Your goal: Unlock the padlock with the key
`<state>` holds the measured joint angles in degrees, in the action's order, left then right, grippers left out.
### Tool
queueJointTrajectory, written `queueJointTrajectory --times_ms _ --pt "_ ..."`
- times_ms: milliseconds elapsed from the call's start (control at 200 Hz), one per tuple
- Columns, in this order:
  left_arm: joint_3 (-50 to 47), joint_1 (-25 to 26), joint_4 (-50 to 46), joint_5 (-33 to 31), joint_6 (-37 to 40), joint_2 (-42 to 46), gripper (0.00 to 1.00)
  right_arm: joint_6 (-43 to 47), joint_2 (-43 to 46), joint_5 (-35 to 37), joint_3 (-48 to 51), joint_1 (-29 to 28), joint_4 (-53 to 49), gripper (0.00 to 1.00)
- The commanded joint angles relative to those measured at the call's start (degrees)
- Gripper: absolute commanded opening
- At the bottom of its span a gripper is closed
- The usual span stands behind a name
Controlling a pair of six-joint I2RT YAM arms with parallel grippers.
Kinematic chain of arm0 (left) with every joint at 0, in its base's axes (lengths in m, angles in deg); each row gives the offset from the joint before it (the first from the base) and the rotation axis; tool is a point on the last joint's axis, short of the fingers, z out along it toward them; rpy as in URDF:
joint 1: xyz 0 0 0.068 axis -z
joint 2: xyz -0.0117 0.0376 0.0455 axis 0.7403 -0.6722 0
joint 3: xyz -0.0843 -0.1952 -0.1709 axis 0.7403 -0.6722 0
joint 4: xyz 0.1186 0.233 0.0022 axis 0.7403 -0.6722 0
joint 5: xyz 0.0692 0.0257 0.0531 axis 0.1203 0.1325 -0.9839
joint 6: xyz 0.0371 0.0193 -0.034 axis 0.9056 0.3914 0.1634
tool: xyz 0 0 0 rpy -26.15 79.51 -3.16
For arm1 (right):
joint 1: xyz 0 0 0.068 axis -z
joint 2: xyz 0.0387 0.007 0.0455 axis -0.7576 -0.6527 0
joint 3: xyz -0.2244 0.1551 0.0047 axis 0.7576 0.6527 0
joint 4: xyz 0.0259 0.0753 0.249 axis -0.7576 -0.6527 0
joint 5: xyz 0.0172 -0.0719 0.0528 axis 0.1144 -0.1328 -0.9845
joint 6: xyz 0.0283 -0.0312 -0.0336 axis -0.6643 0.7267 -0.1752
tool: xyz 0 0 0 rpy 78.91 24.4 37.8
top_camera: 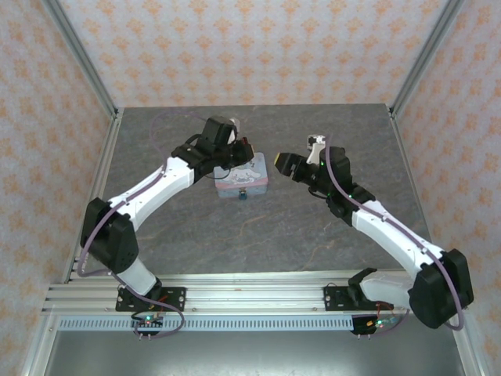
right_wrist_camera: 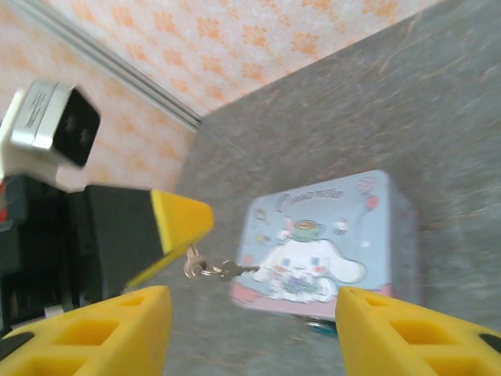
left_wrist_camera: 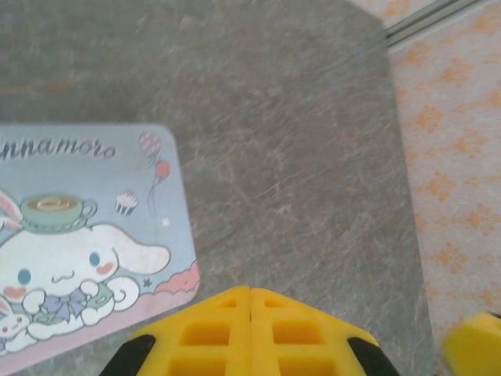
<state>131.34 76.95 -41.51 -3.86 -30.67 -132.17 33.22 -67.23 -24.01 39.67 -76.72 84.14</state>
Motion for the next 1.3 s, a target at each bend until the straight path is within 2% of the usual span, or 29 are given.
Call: queueJointTrajectory --times_ms 0,75,265,535,846,1296 --pt "-3.3 -0.2 11.3 -2.4 4.6 3.6 0.0 -17.7 -3.5 -6.8 2.0 0.7 16.2 0.58" --pt "-6.2 -0.2 17.5 -2.0 2.9 4.8 0.0 -22.7 -5.8 -7.3 2.8 1.1 23.9 0.58" --pt "-13.2 -0.1 31.7 -4.4 -3.5 7.0 0.0 -30.5 -10.7 -6.3 2.6 1.4 35.9 0.57" --pt "-16.6 0.2 41.7 -6.3 -11.1 6.6 0.0 -35.9 -16.6 -6.4 0.0 1.6 44.9 0.53" --pt "-18.4 0.7 47.1 -7.5 -16.2 5.5 0.0 -41.5 -23.8 -7.7 -2.4 1.6 54.4 0.48" --pt "-19.8 0.9 48.9 -7.8 -17.0 5.5 0.0 -41.6 -26.4 -11.5 -5.6 0.4 55.1 0.44"
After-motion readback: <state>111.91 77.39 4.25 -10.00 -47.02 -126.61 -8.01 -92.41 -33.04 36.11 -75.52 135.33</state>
